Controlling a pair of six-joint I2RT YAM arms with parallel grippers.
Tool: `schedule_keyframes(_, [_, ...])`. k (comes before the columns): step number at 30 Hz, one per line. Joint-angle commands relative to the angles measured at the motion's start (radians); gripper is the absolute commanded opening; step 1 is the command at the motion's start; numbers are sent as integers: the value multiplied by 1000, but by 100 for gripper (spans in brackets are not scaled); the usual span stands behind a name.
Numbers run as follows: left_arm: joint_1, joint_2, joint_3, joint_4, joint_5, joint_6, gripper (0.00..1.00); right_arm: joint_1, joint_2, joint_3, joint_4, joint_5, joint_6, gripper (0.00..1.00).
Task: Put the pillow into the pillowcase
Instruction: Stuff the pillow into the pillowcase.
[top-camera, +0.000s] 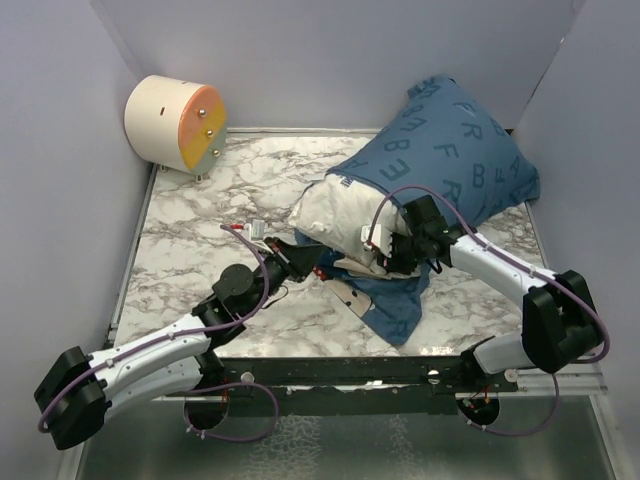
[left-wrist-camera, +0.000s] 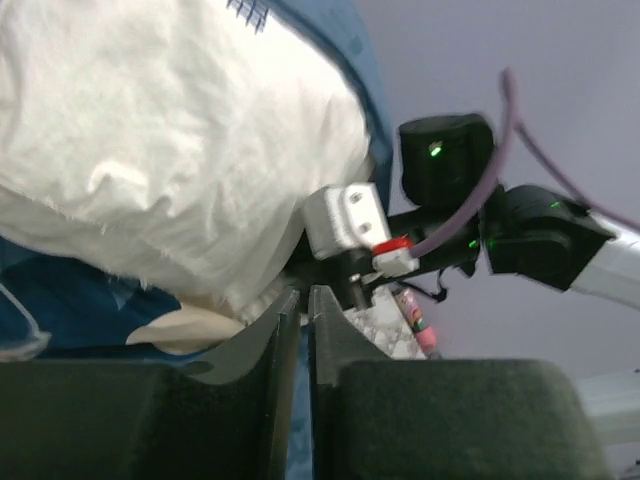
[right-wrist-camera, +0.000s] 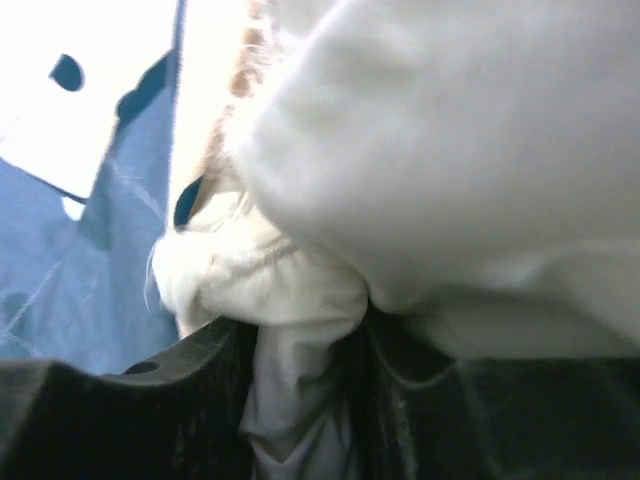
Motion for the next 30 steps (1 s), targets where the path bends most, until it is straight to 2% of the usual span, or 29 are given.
schedule_keyframes(1, [-34, 97, -52, 70, 72, -69, 22, -13, -61, 36, -167, -121, 66, 36])
schedule_keyframes(5, [-125, 202, -53, 111, -62, -78, 50, -13, -50, 41, -116, -119, 114, 36])
schedule_keyframes(8, [-134, 309, -38, 187, -120, -78, 63, -14, -29, 12, -84, -115, 136, 36])
schedule_keyframes(11, [-132, 434, -6, 265, -157, -99, 69, -13, -25, -12, -44, -97, 165, 36])
schedule_keyframes(16, [-115, 624, 72, 282, -181, -205, 70, -13, -26, -26, 4, -48, 197, 35])
schedule_keyframes(21, [-102, 739, 94, 304, -242, -298, 69, -14, -27, -30, 19, -47, 205, 33])
schedule_keyframes(27, [-78, 830, 164, 256, -268, -317, 60, -14, -34, -34, 24, -46, 208, 32])
schedule_keyframes(30, [-65, 874, 186, 261, -248, -333, 51, -14, -39, -37, 27, -45, 209, 32])
